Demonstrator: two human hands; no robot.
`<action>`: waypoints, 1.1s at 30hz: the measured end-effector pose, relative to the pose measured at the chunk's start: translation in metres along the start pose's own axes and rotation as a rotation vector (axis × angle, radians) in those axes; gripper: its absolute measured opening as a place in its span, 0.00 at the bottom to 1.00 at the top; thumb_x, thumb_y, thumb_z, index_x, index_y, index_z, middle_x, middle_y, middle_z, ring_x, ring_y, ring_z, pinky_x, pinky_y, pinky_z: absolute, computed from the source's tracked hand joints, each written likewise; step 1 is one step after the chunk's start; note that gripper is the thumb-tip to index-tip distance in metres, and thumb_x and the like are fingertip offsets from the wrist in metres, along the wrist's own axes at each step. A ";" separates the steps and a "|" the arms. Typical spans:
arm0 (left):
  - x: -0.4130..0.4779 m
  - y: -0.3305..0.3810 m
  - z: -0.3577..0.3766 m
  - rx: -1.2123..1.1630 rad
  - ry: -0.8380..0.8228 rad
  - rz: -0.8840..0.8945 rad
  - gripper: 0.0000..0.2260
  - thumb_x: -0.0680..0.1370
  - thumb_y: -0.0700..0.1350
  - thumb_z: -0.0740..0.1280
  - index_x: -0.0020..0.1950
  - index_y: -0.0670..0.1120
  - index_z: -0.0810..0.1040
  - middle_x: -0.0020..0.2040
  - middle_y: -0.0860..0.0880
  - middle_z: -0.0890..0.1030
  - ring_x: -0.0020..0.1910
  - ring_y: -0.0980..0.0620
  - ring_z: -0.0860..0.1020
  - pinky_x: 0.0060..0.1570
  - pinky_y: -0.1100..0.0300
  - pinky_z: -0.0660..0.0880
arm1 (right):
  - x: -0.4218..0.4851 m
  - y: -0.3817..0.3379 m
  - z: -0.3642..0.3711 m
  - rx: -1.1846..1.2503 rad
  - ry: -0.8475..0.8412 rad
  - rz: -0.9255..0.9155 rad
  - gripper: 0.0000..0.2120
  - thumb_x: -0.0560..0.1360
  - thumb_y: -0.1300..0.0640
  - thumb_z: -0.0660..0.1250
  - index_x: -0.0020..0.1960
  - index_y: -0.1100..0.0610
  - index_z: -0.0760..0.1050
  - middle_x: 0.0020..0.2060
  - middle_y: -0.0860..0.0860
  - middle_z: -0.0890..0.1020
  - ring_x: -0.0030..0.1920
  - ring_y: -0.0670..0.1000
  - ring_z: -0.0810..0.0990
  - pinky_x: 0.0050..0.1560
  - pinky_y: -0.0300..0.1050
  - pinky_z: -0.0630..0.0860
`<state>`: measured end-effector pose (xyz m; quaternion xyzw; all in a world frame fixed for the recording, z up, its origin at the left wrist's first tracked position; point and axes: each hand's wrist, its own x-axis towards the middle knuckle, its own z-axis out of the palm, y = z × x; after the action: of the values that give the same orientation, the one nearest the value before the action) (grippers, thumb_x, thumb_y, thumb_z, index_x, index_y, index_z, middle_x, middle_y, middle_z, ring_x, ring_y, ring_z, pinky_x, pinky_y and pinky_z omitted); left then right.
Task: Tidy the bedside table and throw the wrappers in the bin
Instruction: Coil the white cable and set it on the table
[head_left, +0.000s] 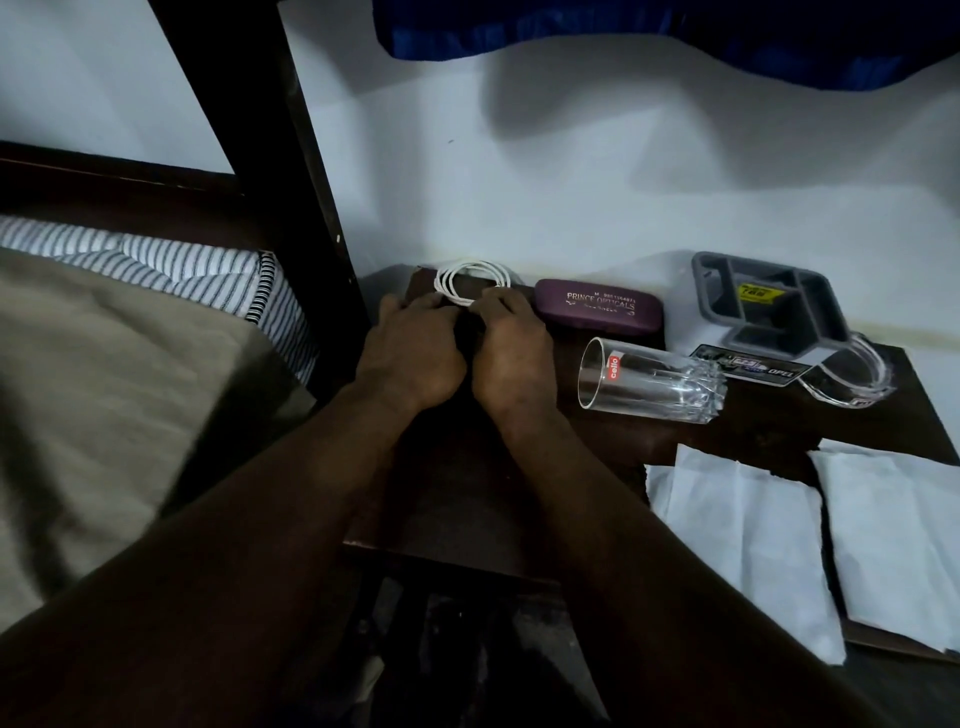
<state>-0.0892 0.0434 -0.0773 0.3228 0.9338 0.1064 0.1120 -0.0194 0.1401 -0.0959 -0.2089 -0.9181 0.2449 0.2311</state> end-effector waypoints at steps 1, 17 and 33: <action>-0.002 0.001 -0.003 -0.012 -0.002 -0.004 0.26 0.70 0.53 0.55 0.68 0.59 0.74 0.73 0.50 0.73 0.72 0.41 0.70 0.67 0.41 0.69 | 0.000 0.000 0.000 0.007 0.006 -0.004 0.16 0.71 0.70 0.66 0.56 0.62 0.83 0.61 0.59 0.81 0.59 0.61 0.82 0.57 0.51 0.79; -0.010 0.018 -0.011 0.057 0.005 0.039 0.23 0.80 0.50 0.62 0.76 0.59 0.68 0.77 0.54 0.67 0.73 0.39 0.60 0.69 0.38 0.63 | -0.010 0.009 -0.022 -0.011 -0.029 0.027 0.15 0.73 0.66 0.69 0.59 0.60 0.81 0.61 0.58 0.80 0.55 0.63 0.82 0.54 0.51 0.77; -0.033 0.049 -0.027 0.050 0.214 0.159 0.21 0.77 0.48 0.68 0.71 0.51 0.75 0.68 0.44 0.76 0.68 0.36 0.70 0.65 0.45 0.70 | -0.054 0.006 -0.094 -0.025 -0.033 -0.079 0.16 0.74 0.61 0.69 0.61 0.57 0.78 0.57 0.58 0.82 0.52 0.61 0.84 0.51 0.56 0.81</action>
<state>-0.0433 0.0568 -0.0339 0.3852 0.9142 0.1254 -0.0053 0.0753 0.1510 -0.0438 -0.1715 -0.9323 0.2275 0.2228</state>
